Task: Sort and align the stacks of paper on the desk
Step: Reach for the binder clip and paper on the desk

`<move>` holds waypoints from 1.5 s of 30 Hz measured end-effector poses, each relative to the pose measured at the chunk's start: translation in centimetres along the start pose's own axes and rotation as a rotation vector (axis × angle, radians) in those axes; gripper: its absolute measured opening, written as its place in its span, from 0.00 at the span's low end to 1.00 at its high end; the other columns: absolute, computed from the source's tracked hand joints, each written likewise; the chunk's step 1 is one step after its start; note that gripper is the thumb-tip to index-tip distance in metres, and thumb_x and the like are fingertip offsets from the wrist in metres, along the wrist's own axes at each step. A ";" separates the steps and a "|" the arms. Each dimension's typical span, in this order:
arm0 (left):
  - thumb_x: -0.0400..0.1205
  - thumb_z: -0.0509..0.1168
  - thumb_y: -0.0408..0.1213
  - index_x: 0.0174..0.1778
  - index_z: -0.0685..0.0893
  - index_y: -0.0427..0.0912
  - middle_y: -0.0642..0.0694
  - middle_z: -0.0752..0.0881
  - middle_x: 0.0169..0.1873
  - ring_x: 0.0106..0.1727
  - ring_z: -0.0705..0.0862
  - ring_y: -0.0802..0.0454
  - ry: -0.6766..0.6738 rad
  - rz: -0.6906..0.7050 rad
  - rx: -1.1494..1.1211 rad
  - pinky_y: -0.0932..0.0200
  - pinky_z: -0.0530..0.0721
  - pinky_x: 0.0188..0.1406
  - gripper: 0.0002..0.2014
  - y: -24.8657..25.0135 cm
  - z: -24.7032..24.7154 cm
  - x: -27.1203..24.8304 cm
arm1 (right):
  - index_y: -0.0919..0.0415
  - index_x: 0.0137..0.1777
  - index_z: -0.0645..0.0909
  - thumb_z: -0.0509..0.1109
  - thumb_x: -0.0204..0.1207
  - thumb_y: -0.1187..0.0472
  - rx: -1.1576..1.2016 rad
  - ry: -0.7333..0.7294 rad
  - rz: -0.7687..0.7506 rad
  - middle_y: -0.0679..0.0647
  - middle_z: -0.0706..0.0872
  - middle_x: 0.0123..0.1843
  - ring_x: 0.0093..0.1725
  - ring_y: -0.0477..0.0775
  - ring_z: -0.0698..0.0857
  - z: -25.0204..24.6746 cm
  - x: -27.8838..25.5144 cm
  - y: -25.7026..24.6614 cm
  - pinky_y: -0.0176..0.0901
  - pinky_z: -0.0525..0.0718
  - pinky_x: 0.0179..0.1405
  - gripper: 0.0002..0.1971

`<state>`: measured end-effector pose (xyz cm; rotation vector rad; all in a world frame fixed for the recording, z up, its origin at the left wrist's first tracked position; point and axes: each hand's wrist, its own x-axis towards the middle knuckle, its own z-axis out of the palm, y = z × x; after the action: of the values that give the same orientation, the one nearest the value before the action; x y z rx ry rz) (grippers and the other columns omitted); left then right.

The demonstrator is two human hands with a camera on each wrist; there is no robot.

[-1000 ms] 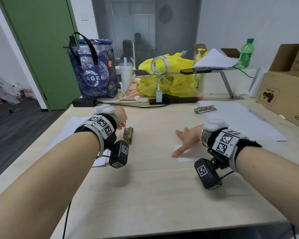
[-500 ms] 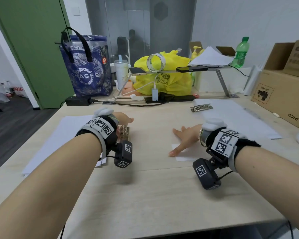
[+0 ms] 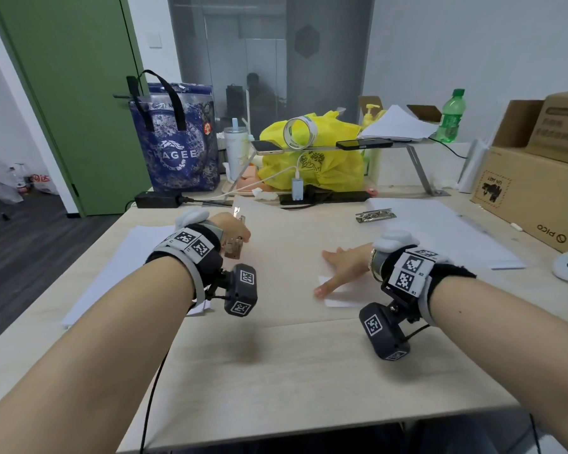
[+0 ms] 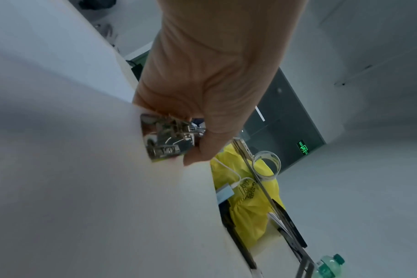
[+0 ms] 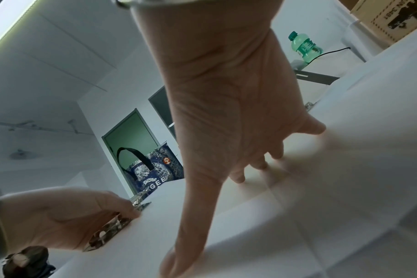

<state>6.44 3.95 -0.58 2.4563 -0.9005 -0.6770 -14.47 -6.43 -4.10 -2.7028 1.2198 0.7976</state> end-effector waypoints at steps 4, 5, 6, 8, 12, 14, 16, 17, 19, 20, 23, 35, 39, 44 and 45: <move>0.81 0.67 0.35 0.66 0.77 0.29 0.32 0.80 0.60 0.50 0.78 0.40 0.052 -0.044 0.151 0.47 0.81 0.62 0.20 -1.4 -2.1 -1.0 | 0.56 0.84 0.51 0.63 0.67 0.26 0.051 0.022 -0.084 0.51 0.59 0.85 0.83 0.55 0.61 -0.7 -0.7 -0.6 0.56 0.57 0.82 0.52; 0.82 0.66 0.35 0.70 0.75 0.29 0.32 0.80 0.62 0.53 0.78 0.39 0.062 -0.067 0.194 0.47 0.79 0.66 0.22 -2.0 -2.7 -1.1 | 0.55 0.84 0.51 0.63 0.67 0.26 0.056 0.028 -0.083 0.50 0.57 0.85 0.84 0.55 0.59 -0.8 -0.8 -0.6 0.56 0.56 0.83 0.53; 0.82 0.66 0.36 0.72 0.73 0.29 0.33 0.79 0.65 0.58 0.79 0.38 0.076 -0.085 0.238 0.48 0.78 0.68 0.24 -2.5 -3.2 -1.4 | 0.53 0.85 0.49 0.64 0.66 0.26 0.055 0.037 -0.076 0.49 0.55 0.86 0.85 0.54 0.56 -0.8 -0.9 -0.4 0.55 0.54 0.84 0.54; 0.83 0.65 0.37 0.74 0.73 0.30 0.36 0.76 0.71 0.70 0.77 0.38 0.092 -0.119 0.331 0.51 0.74 0.71 0.25 -3.7 -3.9 -1.5 | 0.52 0.85 0.48 0.65 0.64 0.25 0.039 0.058 -0.046 0.50 0.53 0.86 0.85 0.54 0.56 -0.7 -0.8 -0.1 0.56 0.54 0.84 0.55; 0.83 0.66 0.41 0.74 0.74 0.32 0.40 0.76 0.73 0.70 0.76 0.41 0.052 -0.155 0.413 0.53 0.73 0.68 0.25 -5.2 -4.0 -1.3 | 0.51 0.84 0.46 0.61 0.57 0.19 -0.048 0.026 -0.007 0.56 0.55 0.86 0.84 0.59 0.59 -0.1 -0.6 0.0 0.60 0.59 0.81 0.60; 0.81 0.68 0.42 0.74 0.74 0.34 0.41 0.75 0.74 0.71 0.75 0.42 0.029 -0.150 0.427 0.53 0.72 0.68 0.27 -5.3 -3.7 -1.0 | 0.50 0.85 0.40 0.59 0.59 0.18 -0.082 0.004 0.007 0.57 0.51 0.86 0.84 0.60 0.58 0.3 -0.7 -0.2 0.60 0.58 0.82 0.61; 0.81 0.68 0.41 0.73 0.75 0.32 0.39 0.76 0.73 0.74 0.74 0.41 0.018 -0.148 0.431 0.54 0.70 0.71 0.27 -4.8 -3.0 -0.8 | 0.50 0.85 0.38 0.59 0.61 0.19 -0.098 -0.004 0.016 0.58 0.50 0.87 0.84 0.61 0.58 0.5 -0.8 -0.4 0.59 0.58 0.82 0.60; 0.81 0.68 0.41 0.72 0.75 0.31 0.37 0.77 0.72 0.74 0.75 0.40 0.023 -0.138 0.441 0.54 0.71 0.71 0.26 -4.5 -2.7 -0.7 | 0.50 0.85 0.37 0.58 0.61 0.20 -0.102 -0.001 0.013 0.58 0.49 0.87 0.84 0.61 0.58 0.6 -0.9 -0.5 0.59 0.58 0.82 0.59; 0.80 0.69 0.43 0.72 0.75 0.31 0.36 0.78 0.71 0.73 0.76 0.40 0.025 -0.117 0.469 0.53 0.72 0.70 0.28 -3.7 -2.1 -0.7 | 0.49 0.85 0.37 0.59 0.62 0.20 -0.118 0.002 -0.005 0.57 0.49 0.87 0.84 0.61 0.58 0.5 -1.0 -0.7 0.59 0.59 0.81 0.59; 0.80 0.70 0.44 0.74 0.74 0.32 0.37 0.77 0.71 0.73 0.75 0.40 0.029 -0.110 0.450 0.52 0.73 0.70 0.29 -3.3 -1.7 -0.6 | 0.49 0.85 0.37 0.59 0.61 0.20 -0.127 -0.001 -0.012 0.57 0.49 0.87 0.84 0.61 0.58 0.6 -0.9 -0.7 0.59 0.59 0.81 0.59; 0.77 0.71 0.46 0.76 0.71 0.36 0.41 0.75 0.74 0.74 0.73 0.40 0.019 -0.022 0.445 0.50 0.72 0.70 0.33 -1.7 -0.6 0.2 | 0.48 0.85 0.40 0.62 0.59 0.20 -0.140 -0.020 -0.031 0.56 0.51 0.87 0.84 0.61 0.58 0.2 -0.4 -0.5 0.61 0.59 0.81 0.60; 0.74 0.70 0.58 0.83 0.60 0.54 0.49 0.62 0.82 0.83 0.60 0.45 -0.257 0.258 0.582 0.45 0.62 0.80 0.42 5.6 5.0 1.2 | 0.54 0.83 0.56 0.68 0.67 0.30 -0.060 0.142 0.006 0.51 0.59 0.85 0.84 0.56 0.58 -3.8 3.1 3.1 0.55 0.58 0.83 0.49; 0.73 0.68 0.63 0.83 0.57 0.55 0.48 0.61 0.82 0.83 0.60 0.44 -0.229 0.247 0.753 0.46 0.63 0.78 0.45 6.4 5.7 2.3 | 0.59 0.82 0.59 0.69 0.70 0.34 -0.016 0.191 0.021 0.55 0.65 0.83 0.81 0.58 0.65 -4.6 5.3 3.7 0.52 0.64 0.80 0.47; 0.69 0.64 0.72 0.82 0.60 0.49 0.44 0.69 0.78 0.78 0.69 0.43 -0.143 0.244 0.964 0.47 0.69 0.74 0.49 6.9 6.5 3.0 | 0.62 0.83 0.57 0.71 0.72 0.39 0.015 0.233 -0.022 0.56 0.64 0.83 0.81 0.58 0.66 -5.5 7.5 2.8 0.50 0.65 0.80 0.46; 0.67 0.63 0.73 0.82 0.60 0.50 0.44 0.70 0.78 0.77 0.70 0.43 -0.123 0.243 0.981 0.47 0.70 0.74 0.50 6.9 6.8 3.3 | 0.63 0.83 0.56 0.69 0.72 0.38 0.016 0.236 -0.027 0.56 0.63 0.83 0.81 0.58 0.65 -5.6 8.0 2.6 0.50 0.65 0.80 0.46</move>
<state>1.52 -4.68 -3.08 3.0236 -1.8886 -0.3218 -9.48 -15.14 -2.77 -2.8579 1.2210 0.4736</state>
